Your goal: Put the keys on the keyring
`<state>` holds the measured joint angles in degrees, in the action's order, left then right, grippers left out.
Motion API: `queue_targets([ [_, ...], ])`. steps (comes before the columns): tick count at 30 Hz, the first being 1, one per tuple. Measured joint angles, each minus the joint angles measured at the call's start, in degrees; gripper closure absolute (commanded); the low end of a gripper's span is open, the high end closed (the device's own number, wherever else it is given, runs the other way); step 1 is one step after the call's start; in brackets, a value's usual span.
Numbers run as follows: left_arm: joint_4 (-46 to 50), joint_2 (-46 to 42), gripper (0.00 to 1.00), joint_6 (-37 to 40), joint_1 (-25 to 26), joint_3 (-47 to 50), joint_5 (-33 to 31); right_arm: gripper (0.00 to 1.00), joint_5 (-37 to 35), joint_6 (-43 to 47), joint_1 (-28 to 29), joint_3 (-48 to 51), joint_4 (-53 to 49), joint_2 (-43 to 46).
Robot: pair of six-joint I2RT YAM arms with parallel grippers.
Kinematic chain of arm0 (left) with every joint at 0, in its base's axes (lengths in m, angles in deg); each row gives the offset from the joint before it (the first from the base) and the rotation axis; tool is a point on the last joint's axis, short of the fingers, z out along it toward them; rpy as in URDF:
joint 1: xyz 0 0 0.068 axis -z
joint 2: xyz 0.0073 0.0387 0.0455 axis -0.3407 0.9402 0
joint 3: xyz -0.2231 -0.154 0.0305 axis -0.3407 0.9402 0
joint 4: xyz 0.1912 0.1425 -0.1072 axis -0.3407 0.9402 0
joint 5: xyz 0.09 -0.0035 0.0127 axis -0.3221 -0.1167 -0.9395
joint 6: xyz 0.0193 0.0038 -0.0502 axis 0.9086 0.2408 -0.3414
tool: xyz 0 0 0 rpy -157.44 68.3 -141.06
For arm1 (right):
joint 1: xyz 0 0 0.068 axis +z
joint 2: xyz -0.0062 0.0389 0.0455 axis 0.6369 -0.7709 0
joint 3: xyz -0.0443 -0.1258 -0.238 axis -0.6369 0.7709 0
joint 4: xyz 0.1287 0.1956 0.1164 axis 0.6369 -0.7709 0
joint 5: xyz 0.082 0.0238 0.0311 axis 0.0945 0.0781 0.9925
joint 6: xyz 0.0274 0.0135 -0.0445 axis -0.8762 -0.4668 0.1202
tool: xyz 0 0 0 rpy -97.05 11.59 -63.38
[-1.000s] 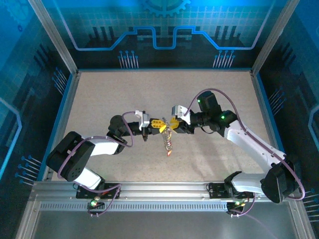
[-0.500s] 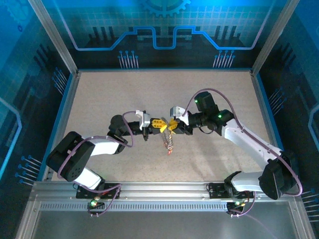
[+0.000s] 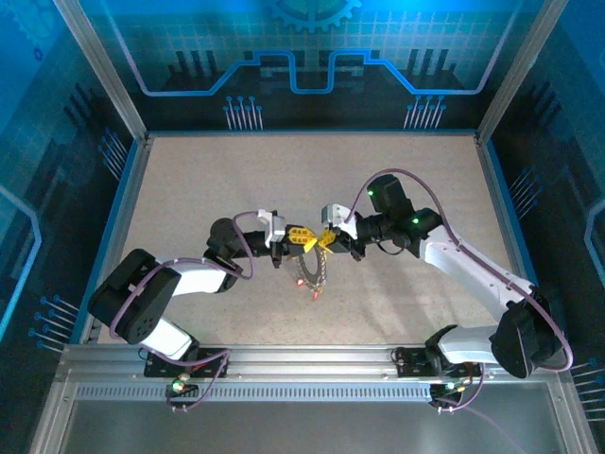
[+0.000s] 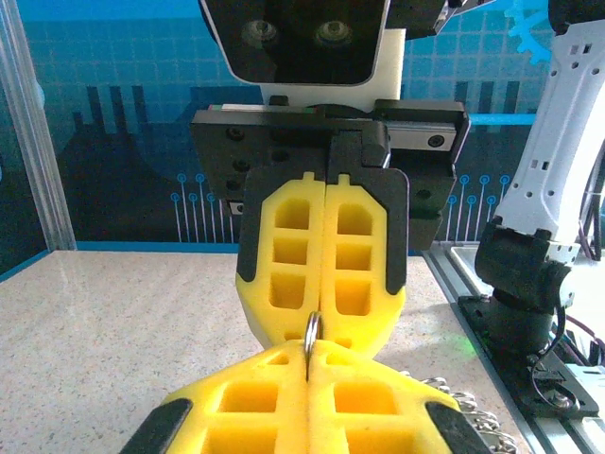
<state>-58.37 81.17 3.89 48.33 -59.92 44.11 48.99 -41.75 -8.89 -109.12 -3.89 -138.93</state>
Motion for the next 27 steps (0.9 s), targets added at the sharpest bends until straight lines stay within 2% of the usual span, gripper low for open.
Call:
queue_targets([
  [14,1.2,0.2,0.75,3.7,0.3,0.1,-2.6,1.00,-14.5,3.4,3.5,-6.6,-11.3,-0.5],
  [20,3.3,0.2,0.76,5.1,0.3,0.1,-2.5,1.00,-17.6,4.1,4.5,-8.5,-14.1,-1.3],
  [27,4.7,0.2,0.77,6.1,1.2,0.1,-1.8,1.00,-18.1,4.6,5.3,-9.4,-15.9,-2.5],
])
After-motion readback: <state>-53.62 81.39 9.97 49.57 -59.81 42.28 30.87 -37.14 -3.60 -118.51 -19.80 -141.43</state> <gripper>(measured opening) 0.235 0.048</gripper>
